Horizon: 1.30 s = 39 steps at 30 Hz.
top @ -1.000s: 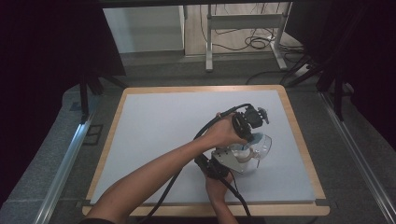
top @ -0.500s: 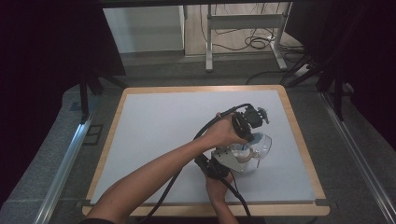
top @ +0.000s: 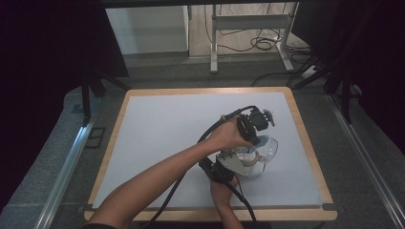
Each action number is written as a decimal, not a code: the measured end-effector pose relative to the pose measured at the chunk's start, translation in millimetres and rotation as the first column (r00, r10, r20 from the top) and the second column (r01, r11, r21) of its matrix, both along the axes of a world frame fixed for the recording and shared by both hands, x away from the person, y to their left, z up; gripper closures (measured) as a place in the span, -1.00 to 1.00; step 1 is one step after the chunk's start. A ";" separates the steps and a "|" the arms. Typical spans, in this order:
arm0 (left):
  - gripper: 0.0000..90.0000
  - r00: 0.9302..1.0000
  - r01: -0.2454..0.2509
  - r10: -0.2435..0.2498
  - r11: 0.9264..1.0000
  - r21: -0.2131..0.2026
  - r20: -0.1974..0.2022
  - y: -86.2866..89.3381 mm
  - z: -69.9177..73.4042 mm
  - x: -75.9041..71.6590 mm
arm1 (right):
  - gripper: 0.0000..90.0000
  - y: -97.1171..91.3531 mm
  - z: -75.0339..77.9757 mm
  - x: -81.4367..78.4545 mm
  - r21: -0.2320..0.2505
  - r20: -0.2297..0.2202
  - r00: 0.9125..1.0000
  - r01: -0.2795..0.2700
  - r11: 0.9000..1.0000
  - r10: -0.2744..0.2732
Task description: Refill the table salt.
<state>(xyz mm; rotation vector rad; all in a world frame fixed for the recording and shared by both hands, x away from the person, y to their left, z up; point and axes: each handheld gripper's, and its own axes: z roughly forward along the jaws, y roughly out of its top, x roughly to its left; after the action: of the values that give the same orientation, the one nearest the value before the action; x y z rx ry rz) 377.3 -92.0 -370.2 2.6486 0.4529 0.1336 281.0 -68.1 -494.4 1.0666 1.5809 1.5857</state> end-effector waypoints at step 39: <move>0.99 1.000 0.004 -0.004 1.000 0.025 0.008 -5.6 1.9 1.5 | 0.01 -1.4 1.8 1.3 0.009 0.010 1.000 0.011 1.000 -0.011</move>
<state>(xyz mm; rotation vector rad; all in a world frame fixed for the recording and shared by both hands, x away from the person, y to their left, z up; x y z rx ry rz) 378.8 -97.6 -368.3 2.6720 0.4457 0.1492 282.3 -69.5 -492.6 1.0686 1.5602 1.5893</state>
